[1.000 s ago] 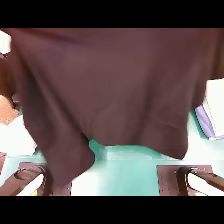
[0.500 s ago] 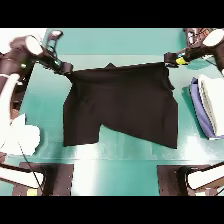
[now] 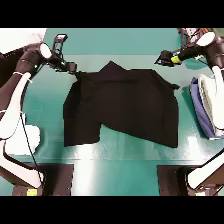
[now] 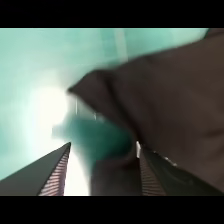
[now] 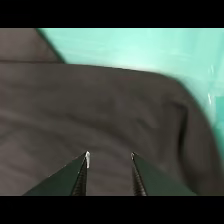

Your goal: Fold the shirts.

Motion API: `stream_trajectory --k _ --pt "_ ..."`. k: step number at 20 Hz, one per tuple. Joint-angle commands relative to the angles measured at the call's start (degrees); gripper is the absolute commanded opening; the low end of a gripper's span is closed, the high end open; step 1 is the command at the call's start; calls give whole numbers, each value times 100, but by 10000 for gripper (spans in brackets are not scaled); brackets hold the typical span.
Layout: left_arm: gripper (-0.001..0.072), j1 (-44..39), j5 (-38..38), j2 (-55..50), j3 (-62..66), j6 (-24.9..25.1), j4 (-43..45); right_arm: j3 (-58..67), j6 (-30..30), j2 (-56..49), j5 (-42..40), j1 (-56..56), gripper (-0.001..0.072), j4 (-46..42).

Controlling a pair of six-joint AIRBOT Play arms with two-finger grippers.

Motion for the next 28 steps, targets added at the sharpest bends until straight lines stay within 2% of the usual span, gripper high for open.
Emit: stream_trajectory --k 1,4,7,12,14,20,25,27,28 --pt "498 391 -1117 382 94 -7 -22 -271 -372 468 876 -308 325 284" --pt "499 1060 -1808 855 -590 247 -857 -1521 -702 1381 1012 -573 325 726" --pt "499 1563 -1589 1443 -1958 597 -1606 -3034 -1054 2371 649 -791 324 1499" --pt "500 1786 -813 1779 -3613 811 -1768 -4441 -1189 3394 367 -846 325 1768" --pt "500 1786 -520 1779 -3965 1021 -2133 -4723 -1189 3626 310 -846 324 1775" --pt "499 1784 101 1766 -4529 1108 -2682 -4994 -1189 3971 221 -846 325 1775" --pt "495 1784 -240 1768 -4540 1311 -3003 -4994 -1182 3995 267 -861 325 1718" --pt "218 1784 -570 1768 -4540 1556 -3005 -4994 -1174 3995 293 -951 325 1718" --pt "220 1784 -590 1768 -4542 1602 -2994 -4994 -1172 3995 295 -1010 324 1716"
